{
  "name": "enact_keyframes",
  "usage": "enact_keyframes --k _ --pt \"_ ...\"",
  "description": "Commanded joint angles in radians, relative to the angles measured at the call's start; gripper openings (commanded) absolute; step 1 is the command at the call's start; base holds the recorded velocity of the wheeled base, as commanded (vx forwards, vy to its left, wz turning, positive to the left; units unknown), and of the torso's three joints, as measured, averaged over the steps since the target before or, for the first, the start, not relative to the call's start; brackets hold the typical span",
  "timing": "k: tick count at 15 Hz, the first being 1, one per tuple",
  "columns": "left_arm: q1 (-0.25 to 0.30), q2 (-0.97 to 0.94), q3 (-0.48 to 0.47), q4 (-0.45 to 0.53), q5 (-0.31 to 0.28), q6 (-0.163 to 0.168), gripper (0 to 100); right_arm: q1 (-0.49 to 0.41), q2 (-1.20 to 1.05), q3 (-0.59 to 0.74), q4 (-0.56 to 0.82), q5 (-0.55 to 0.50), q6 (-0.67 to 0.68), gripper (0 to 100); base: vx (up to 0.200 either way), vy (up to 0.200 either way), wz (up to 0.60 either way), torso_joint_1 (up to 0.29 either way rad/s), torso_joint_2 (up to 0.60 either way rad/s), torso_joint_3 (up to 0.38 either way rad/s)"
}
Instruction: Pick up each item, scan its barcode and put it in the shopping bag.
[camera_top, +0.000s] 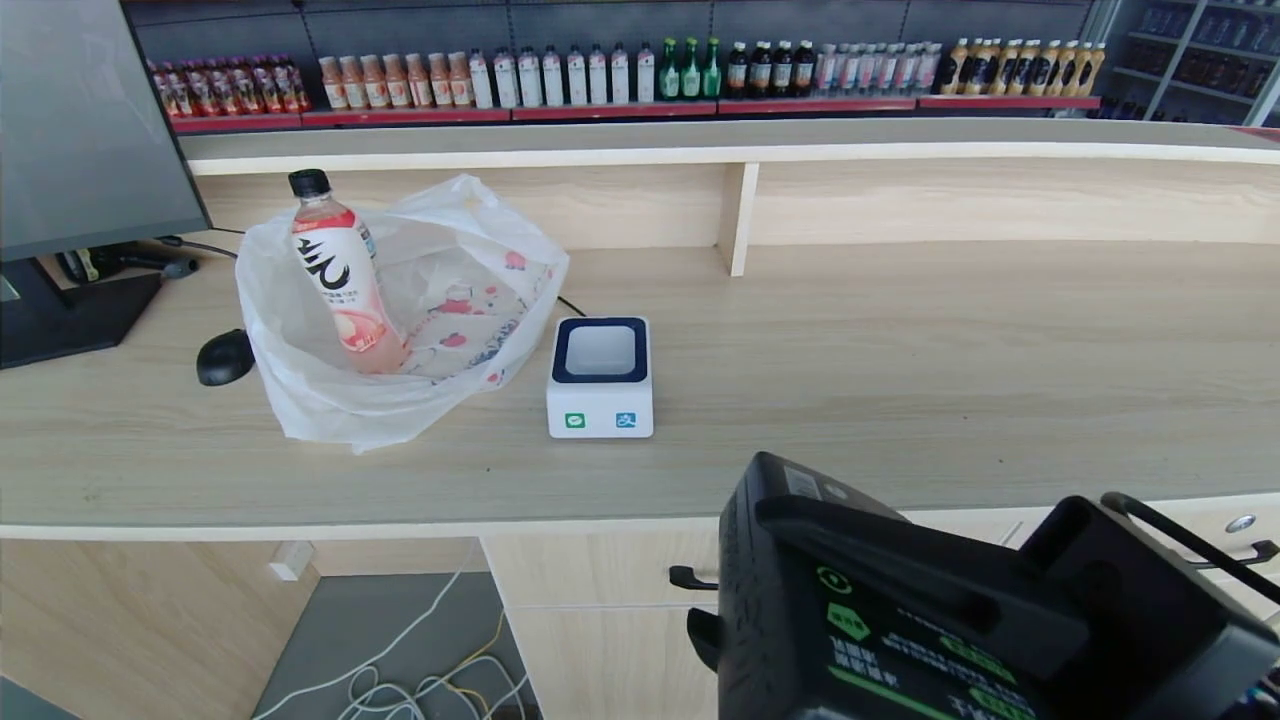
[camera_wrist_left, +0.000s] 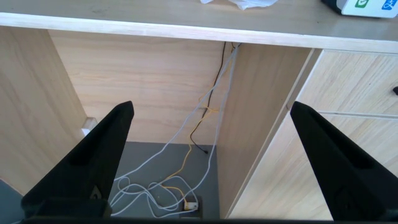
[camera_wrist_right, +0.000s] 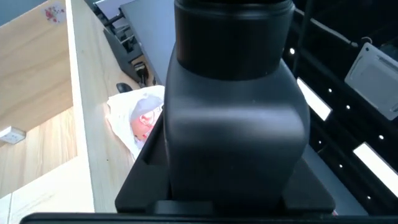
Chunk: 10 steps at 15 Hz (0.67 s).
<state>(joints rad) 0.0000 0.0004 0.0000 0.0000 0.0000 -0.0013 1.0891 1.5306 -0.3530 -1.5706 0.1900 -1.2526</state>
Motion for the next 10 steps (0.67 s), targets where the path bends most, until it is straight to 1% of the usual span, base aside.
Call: enact_keyframes --k 1,2,3,4,5,7,10 --pt "0.0 0.0 0.0 0.0 0.0 0.0 100 0.002 0.011 0.003 0.0 0.006 -0.039 0 0.0 0.0 0.0 0.0 0.0 0.0" --pt "0.0 0.0 0.0 0.0 0.0 0.0 100 0.011 0.011 -0.015 0.0 0.006 -0.044 0 0.0 0.0 0.0 0.0 0.0 0.0" --pt "0.0 0.0 0.0 0.0 0.0 0.0 100 0.002 -0.02 -0.027 0.0 0.009 -0.044 0 0.0 0.0 0.0 0.0 0.0 0.0" --pt "0.0 0.0 0.0 0.0 0.0 0.0 100 -0.023 -0.04 -0.014 0.0 0.009 -0.042 0 0.0 0.0 0.0 0.0 0.0 0.0" --pt "-0.002 0.0 0.0 0.0 0.0 0.0 100 -0.028 -0.04 0.002 0.0 0.011 -0.044 0 0.0 0.0 0.0 0.0 0.0 0.0" --pt "0.0 0.0 0.0 0.0 0.0 0.0 100 -0.005 -0.044 0.023 0.0 0.016 -0.122 0 0.0 0.0 0.0 0.0 0.0 0.0" --pt "0.0 0.0 0.0 0.0 0.0 0.0 100 -0.014 -0.099 0.066 0.0 0.014 -0.123 0 0.0 0.0 0.0 0.0 0.0 0.0"
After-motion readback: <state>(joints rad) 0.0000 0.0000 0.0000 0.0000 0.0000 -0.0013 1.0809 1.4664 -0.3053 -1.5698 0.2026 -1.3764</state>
